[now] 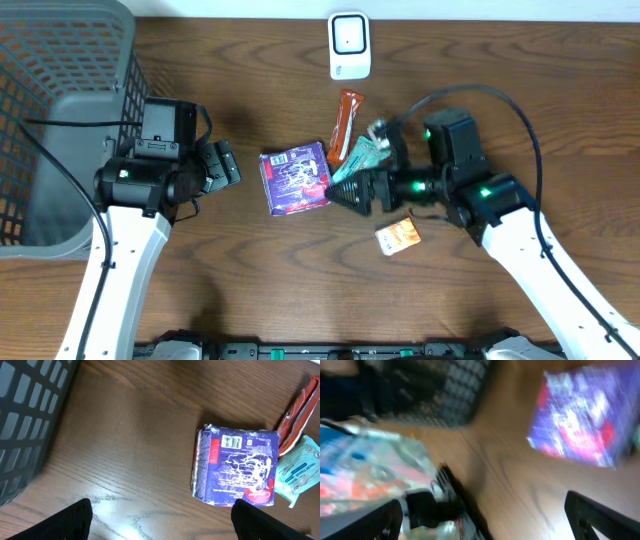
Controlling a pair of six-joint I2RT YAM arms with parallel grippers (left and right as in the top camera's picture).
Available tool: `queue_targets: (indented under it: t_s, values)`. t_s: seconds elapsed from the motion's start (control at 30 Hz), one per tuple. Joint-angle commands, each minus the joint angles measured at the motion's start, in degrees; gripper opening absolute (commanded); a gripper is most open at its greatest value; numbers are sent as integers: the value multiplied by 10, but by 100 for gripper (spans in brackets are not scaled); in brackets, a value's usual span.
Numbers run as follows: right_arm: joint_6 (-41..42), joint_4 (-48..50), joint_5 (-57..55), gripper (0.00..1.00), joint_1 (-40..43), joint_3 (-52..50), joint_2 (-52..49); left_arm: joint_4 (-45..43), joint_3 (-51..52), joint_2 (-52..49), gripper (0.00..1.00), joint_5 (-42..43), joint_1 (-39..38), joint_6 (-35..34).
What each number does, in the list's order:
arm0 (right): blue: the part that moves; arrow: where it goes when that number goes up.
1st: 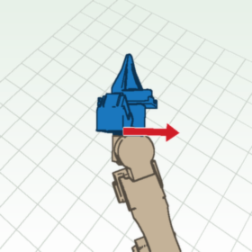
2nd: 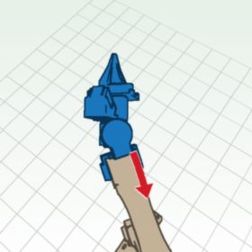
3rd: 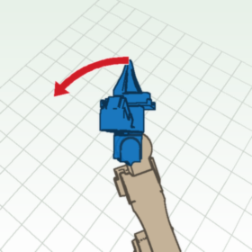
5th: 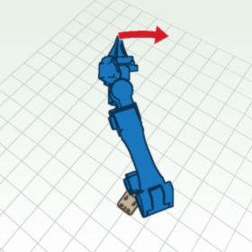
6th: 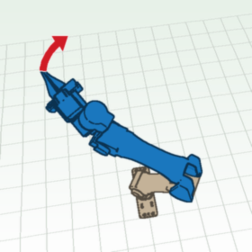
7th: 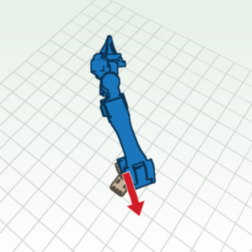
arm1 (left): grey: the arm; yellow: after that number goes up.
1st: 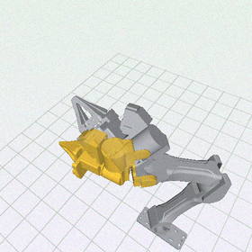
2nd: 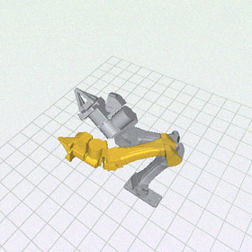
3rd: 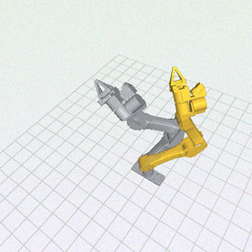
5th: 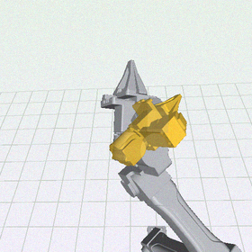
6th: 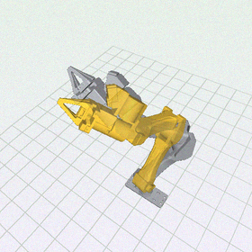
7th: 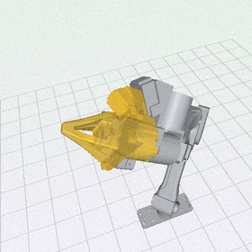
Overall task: Scan the item barcode
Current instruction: 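Reach the right gripper to the purple package and grasp it, then lift the purple package with the right gripper toward the scanner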
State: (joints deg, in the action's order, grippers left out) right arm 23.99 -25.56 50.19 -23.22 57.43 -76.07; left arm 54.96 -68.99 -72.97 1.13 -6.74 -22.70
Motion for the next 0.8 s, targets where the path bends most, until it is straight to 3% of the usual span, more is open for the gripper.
queue_targets:
  t_s: [0.0,0.27,0.5,0.77]
  values:
    - [28,49,14,99,-5,14,-2,0,3,3,89,-7,3,-1]
    - [19,78,-175,99,-37,14,-36,0,3,3,89,-7,3,-1]
    - [41,161,-177,98,-41,14,-151,0,3,3,89,-7,3,-1]
    - [47,263,-134,81,-27,14,-267,0,3,3,89,-7,3,-1]
